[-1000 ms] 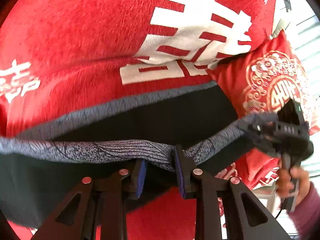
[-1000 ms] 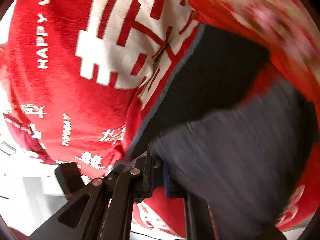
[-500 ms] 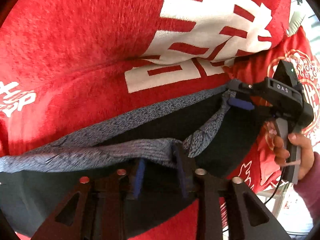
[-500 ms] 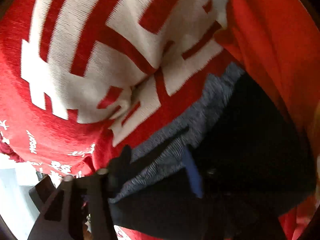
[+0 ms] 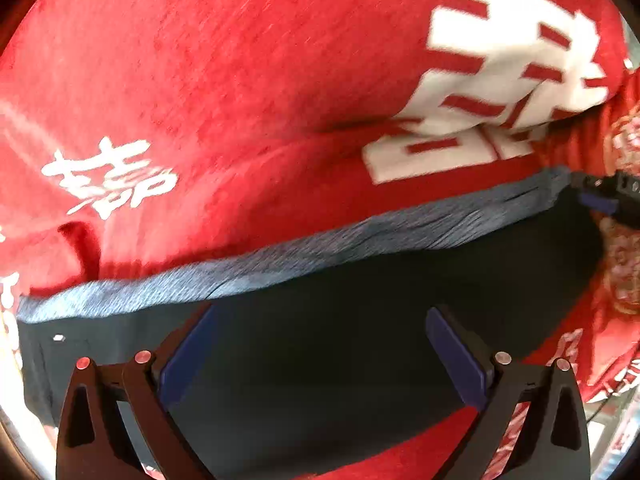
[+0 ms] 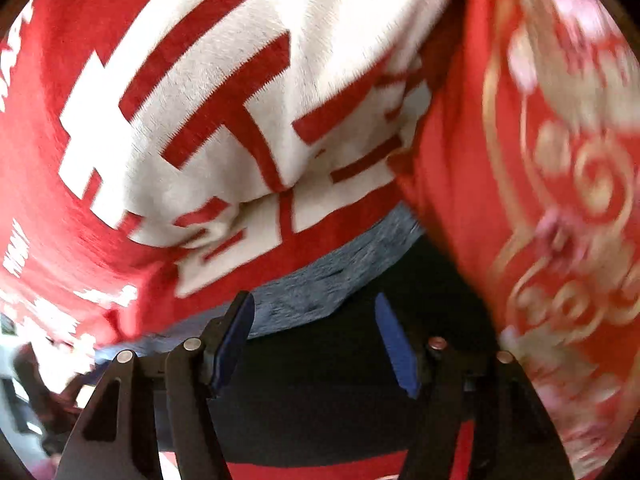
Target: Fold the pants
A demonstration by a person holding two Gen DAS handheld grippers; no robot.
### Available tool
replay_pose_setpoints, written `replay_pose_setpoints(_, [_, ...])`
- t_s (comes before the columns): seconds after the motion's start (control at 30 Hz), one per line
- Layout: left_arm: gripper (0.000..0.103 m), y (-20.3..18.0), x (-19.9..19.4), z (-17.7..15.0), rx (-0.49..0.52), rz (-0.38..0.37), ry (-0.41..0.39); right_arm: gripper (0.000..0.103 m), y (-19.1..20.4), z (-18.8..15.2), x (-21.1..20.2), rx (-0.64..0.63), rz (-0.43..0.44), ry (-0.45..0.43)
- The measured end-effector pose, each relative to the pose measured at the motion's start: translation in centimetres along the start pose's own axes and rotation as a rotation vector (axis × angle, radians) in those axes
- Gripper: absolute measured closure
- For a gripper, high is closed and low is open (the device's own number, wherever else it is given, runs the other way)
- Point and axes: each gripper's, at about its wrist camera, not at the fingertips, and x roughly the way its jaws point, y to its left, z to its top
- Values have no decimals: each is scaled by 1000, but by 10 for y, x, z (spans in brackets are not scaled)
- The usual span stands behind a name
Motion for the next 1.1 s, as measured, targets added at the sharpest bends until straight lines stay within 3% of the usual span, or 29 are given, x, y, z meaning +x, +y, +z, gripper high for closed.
replay_pose_setpoints(0.07, [0, 4, 9, -7, -15, 39, 13, 36, -2, 6, 9, -13, -55, 27])
replay_pose_setpoints(0.13, [0, 9, 17, -13, -37, 71, 26, 45, -23, 12, 21, 37, -63, 71])
replay_pose_setpoints(0.17, [0, 12, 21, -16, -48, 79, 30, 55, -30, 12, 30, 77, -55, 96])
replay_pose_setpoints(0.27, [0, 17, 35, -22, -85, 101, 45, 60, -40, 16, 39, 127, -38, 102])
replay_pose_setpoints(0.33, [0, 20, 47, -26, -109, 111, 81, 72, -32, 22, 43, 62, -88, 109])
replay_pose_setpoints(0.37, [0, 22, 54, -29, -124, 111, 106, 88, -29, 22, 45, 30, -109, 116])
replay_pose_setpoints(0.4, [0, 25, 58, -31, -151, 95, 115, 98, -26, 24, 47, 6, -120, 121])
replay_pose_setpoints(0.47, [0, 30, 56, -34, -188, 73, 105, 98, -28, 25, 42, 27, -111, 106])
replay_pose_setpoints(0.6, [0, 29, 55, -38, -168, 86, 101, 98, -34, 26, 24, 28, -86, 58])
replay_pose_setpoints(0.77, [0, 21, 27, -28, -139, 107, -32, 101, -44, 34, 1, 51, -75, -14])
replay_pose_setpoints(0.83, [0, 22, 33, -23, -137, 107, -23, 101, -41, 39, -4, 31, -86, -49])
replay_pose_setpoints(0.9, [0, 23, 45, -22, -148, 120, 15, 101, -44, 46, 4, 36, -93, -22])
replay_pose_setpoints(1.0, [0, 24, 50, -25, -152, 110, 21, 100, -45, 43, 14, 81, 32, 53])
replay_pose_setpoints(1.07, [0, 23, 56, -29, -141, 102, 38, 98, -30, 36, 9, 12, 119, 82])
replay_pose_setpoints(1.1, [0, 22, 60, -32, -130, 104, 48, 92, -14, 31, 7, -80, 148, 111])
